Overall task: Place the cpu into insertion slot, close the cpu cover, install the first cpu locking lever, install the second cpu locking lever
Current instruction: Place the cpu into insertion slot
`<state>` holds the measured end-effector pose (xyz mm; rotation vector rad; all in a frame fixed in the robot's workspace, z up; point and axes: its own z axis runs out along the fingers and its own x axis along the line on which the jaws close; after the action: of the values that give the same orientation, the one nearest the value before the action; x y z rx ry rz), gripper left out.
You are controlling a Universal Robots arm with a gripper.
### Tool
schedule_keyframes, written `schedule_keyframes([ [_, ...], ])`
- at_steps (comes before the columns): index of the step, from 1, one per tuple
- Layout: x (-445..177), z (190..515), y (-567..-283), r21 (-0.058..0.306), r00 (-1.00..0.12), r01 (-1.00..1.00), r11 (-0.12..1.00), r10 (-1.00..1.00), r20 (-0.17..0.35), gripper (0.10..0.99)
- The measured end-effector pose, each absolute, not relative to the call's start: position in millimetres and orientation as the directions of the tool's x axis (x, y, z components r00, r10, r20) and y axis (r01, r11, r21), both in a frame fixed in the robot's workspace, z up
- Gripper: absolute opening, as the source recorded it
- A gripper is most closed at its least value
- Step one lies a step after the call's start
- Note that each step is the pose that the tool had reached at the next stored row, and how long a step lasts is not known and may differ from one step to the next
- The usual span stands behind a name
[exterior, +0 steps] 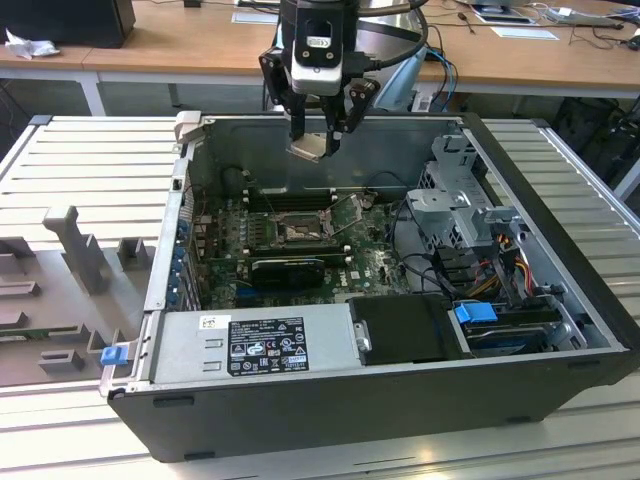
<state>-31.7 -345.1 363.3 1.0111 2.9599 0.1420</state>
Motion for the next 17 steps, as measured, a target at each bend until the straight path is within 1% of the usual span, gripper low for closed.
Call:
schedule_keyframes([
  [17, -31.7, 362.8, -345.1, 0.089, -0.733, 0.679, 0.729, 0.680, 0.019, 0.529],
])
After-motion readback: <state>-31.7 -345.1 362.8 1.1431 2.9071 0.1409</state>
